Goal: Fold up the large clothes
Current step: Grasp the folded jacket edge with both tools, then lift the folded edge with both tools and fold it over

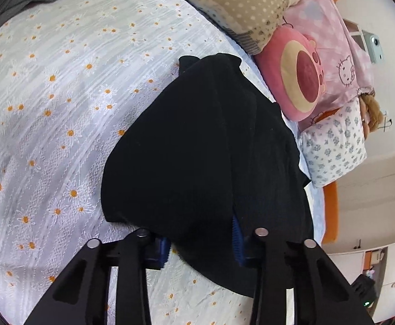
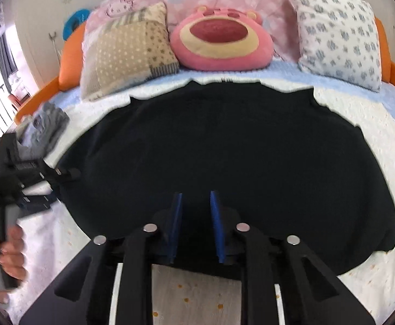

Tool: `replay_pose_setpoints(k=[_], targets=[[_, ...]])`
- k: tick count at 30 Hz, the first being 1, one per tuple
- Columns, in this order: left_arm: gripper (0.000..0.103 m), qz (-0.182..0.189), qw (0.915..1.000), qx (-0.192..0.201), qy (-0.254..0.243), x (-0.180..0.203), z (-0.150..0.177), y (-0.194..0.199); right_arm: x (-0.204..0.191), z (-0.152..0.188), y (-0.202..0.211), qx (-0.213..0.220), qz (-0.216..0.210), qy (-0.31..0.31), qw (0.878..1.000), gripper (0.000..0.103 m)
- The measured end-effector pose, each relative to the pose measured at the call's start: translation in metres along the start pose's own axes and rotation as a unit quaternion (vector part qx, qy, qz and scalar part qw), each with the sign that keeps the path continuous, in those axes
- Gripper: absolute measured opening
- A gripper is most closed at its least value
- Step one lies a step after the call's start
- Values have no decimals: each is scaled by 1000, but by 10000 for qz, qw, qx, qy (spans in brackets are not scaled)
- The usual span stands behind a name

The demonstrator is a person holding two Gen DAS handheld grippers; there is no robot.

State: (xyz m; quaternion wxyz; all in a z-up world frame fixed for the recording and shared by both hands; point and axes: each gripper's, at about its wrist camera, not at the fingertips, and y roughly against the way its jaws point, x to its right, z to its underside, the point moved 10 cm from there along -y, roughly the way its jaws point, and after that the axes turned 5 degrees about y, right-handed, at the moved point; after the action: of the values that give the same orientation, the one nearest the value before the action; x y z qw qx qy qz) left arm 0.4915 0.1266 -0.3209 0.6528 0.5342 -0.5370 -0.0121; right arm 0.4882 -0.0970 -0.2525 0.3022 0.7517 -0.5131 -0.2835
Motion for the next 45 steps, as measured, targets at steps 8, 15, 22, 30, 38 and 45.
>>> replay_pose_setpoints(k=[8, 15, 22, 30, 38, 45], targets=[[25, -331, 9990, -30, -284, 21, 3, 12, -4, 39, -15, -34, 334, 271, 9991, 22], [20, -798, 9926, 125, -905, 72, 7, 32, -10, 48, -4, 314, 585, 510, 9965, 23], [19, -958, 9809, 291, -1666, 161, 24, 44, -12, 48, -3, 413, 819, 690, 9934, 22], [19, -1258, 9571, 255, -2597, 260, 82, 20, -20, 48, -3, 472, 1351, 1101, 9836, 22], [19, -1852, 9136, 418, -3595, 309, 160, -39, -25, 48, -3, 465, 1704, 1369, 9747, 22], [19, -2562, 8478, 660, -4596, 308, 238, -109, -24, 47, -3, 455, 1715, 1321, 9752, 22]])
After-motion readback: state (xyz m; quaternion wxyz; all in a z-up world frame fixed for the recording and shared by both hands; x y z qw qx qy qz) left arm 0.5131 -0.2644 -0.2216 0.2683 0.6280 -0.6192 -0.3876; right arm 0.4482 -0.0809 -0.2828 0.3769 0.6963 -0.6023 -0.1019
